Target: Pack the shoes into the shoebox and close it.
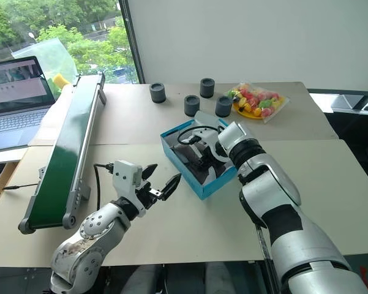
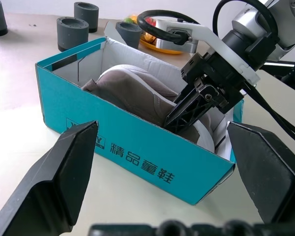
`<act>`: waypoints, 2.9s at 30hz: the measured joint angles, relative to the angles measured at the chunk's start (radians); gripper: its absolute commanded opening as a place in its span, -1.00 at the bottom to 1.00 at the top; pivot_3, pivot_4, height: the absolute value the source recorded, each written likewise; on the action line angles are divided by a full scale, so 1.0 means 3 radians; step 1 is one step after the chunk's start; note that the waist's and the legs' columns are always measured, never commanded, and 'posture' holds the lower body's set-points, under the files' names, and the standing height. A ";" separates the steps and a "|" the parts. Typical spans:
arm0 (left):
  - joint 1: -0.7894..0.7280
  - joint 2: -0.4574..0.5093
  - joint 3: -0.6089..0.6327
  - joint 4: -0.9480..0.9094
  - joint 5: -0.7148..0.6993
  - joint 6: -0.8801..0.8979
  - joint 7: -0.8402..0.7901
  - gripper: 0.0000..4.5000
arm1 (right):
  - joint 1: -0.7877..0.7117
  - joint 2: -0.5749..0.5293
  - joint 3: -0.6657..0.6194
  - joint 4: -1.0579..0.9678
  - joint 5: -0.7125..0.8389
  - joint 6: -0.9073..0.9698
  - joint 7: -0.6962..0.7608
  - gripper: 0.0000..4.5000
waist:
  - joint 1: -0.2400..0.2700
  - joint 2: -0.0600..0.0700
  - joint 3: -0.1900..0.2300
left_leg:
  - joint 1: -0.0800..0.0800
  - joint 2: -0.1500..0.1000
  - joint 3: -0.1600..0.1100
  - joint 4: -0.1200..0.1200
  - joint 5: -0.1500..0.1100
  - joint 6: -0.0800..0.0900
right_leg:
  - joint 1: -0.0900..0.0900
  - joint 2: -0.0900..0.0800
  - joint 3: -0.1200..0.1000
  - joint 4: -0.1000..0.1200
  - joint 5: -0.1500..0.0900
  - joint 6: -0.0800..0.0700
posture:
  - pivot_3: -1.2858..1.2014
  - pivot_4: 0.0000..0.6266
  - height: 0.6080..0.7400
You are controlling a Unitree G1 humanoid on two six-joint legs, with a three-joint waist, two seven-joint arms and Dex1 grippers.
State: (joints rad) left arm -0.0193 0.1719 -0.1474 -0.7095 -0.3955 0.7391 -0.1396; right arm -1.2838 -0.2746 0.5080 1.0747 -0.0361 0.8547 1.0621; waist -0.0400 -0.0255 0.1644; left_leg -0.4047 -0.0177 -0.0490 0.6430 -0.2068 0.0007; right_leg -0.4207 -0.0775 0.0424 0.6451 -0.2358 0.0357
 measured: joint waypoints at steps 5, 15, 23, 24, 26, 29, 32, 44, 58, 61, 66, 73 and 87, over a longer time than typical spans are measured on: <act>0.0000 0.0010 -0.0001 0.0000 0.0006 0.0000 -0.0017 1.00 | -0.0108 0.0022 -0.0185 0.0015 0.0007 -0.0001 -0.0004 0.45 | -0.0009 0.0000 0.0000 | -0.0003 0.0000 -0.0001 0.0001 0.0000 0.0000 | -0.0005 0.0000 0.0001 0.0002 0.0000 0.0000 | 0.03 -0.52 1.00; -0.0026 0.0077 0.0040 0.0016 -0.0010 0.0000 -0.0113 1.00 | -0.0456 -0.0604 -0.0627 -0.0828 0.0309 0.0429 0.0520 0.45 | 0.0029 0.0000 0.0001 | -0.0010 -0.0001 -0.0001 0.0001 0.0000 0.0000 | -0.0004 -0.0001 -0.0005 -0.0005 0.0000 0.0000 | 0.03 -0.52 1.00; -0.0012 0.0119 0.0107 0.0043 -0.0075 0.0010 -0.0191 1.00 | 0.1031 -0.1575 -0.0670 -0.2410 0.0410 0.0297 0.0721 -0.63 | 0.0091 0.0000 0.0001 | -0.0018 -0.0001 0.0005 0.0003 -0.0001 0.0000 | -0.0006 -0.0003 -0.0006 -0.0011 -0.0001 0.0001 | 0.03 -0.52 1.00; -0.0015 0.0130 0.0112 0.0047 -0.0094 0.0017 -0.0199 1.00 | 0.1220 -0.1679 -0.0644 -0.2624 0.0387 0.0247 0.0708 -0.76 | 0.0073 0.0004 0.0003 | -0.0017 0.0000 0.0006 0.0004 -0.0001 0.0000 | -0.0011 -0.0002 0.0001 -0.0008 -0.0001 0.0001 | 0.03 -0.52 1.00; -0.0011 0.0135 0.0120 0.0034 -0.0131 0.0028 -0.0214 1.00 | 0.1515 -0.2017 -0.0555 -0.3083 0.0291 0.0050 0.0717 -0.97 | 0.0072 0.0012 0.0007 | -0.0014 0.0000 0.0006 0.0003 -0.0001 0.0000 | -0.0010 -0.0001 0.0001 -0.0006 -0.0001 0.0002 | 0.03 -0.52 1.00; -0.0009 0.0165 0.0157 0.0029 -0.0151 0.0073 -0.0221 1.00 | 0.1767 -0.2385 -0.0540 -0.3523 0.0150 -0.0225 0.0714 -0.97 | 0.0060 0.0012 0.0007 | -0.0001 0.0002 0.0013 0.0003 -0.0001 0.0000 | 0.0004 0.0001 0.0001 -0.0007 -0.0001 0.0002 | 0.03 -0.52 1.00; -0.0010 0.0173 0.0158 0.0028 -0.0198 0.0101 -0.0229 1.00 | 0.1891 -0.2407 -0.0510 -0.3733 0.0118 -0.0298 0.0678 -0.97 | 0.0045 0.0010 0.0008 | 0.0003 0.0002 0.0014 0.0007 0.0000 0.0000 | 0.0012 0.0002 0.0001 -0.0008 -0.0002 0.0003 | 0.03 -0.52 1.00; -0.0029 0.0239 0.0184 -0.0010 -0.0265 0.0168 -0.0214 1.00 | 0.1979 -0.1191 -0.0343 -0.3045 -0.0757 -0.0429 -0.1241 -0.97 | 0.0084 0.0006 0.0006 | -0.0007 -0.0001 0.0011 0.0013 0.0002 -0.0003 | -0.0001 0.0000 0.0005 0.0001 0.0001 0.0002 | 0.03 -0.52 1.00; -0.0059 0.0288 0.0285 -0.0068 -0.0280 0.0258 -0.0192 1.00 | 0.2006 -0.0527 -0.0731 -0.3552 -0.0246 0.0089 -0.1251 -0.97 | 0.0021 0.0007 0.0006 | -0.0003 0.0001 0.0007 0.0012 0.0002 -0.0002 | 0.0003 0.0002 0.0003 0.0003 0.0001 0.0002 | 0.03 -0.52 1.00; -0.0063 0.0288 0.0286 -0.0068 -0.0281 0.0260 -0.0191 1.00 | 0.2102 -0.0310 -0.0855 -0.4026 0.0230 0.0467 -0.0994 -0.97 | 0.0013 0.0006 0.0006 | -0.0004 0.0002 -0.0005 0.0012 0.0001 -0.0002 | 0.0003 0.0002 0.0003 0.0003 0.0001 0.0002 | 0.03 -0.52 1.00; -0.0063 0.0286 0.0287 -0.0068 -0.0282 0.0260 -0.0191 1.00 | 0.2134 -0.0277 -0.0973 -0.4325 0.0669 0.0815 -0.0883 -0.97 | 0.0039 0.0006 0.0006 | 0.0001 -0.0001 -0.0006 0.0015 0.0002 -0.0001 | 0.0009 0.0001 0.0000 0.0003 0.0002 0.0003 | 0.03 -0.52 1.00; -0.0063 0.0285 0.0288 -0.0067 -0.0282 0.0260 -0.0191 1.00 | 0.2067 -0.0979 -0.0731 -0.3782 0.0293 0.0364 -0.1085 -0.97 | 0.0078 0.0006 0.0006 | -0.0003 -0.0001 0.0012 0.0015 0.0002 -0.0001 | 0.0004 0.0001 0.0000 0.0000 0.0002 0.0003 | 0.03 -0.52 1.00; -0.0140 0.0288 0.0300 -0.0062 -0.0282 0.0260 -0.0199 1.00 | 0.1625 -0.0463 -0.0446 -0.2096 -0.0514 -0.0687 -0.2099 -0.97 | 0.0003 0.0001 0.0004 | -0.0006 0.0000 0.0012 0.0013 0.0002 -0.0002 | 0.0001 0.0001 0.0005 0.0002 0.0002 0.0002 | 0.03 -0.52 1.00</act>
State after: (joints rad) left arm -0.0613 0.2583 -0.0575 -0.7281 -0.4802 0.8171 -0.1994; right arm -0.7963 -0.4136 0.3741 0.4460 -0.1902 0.6487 0.4325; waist -0.0391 -0.0251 0.1656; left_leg -0.4064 -0.0177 -0.0453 0.6470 -0.2062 0.0002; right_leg -0.4203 -0.0772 0.0438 0.6458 -0.2351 0.0365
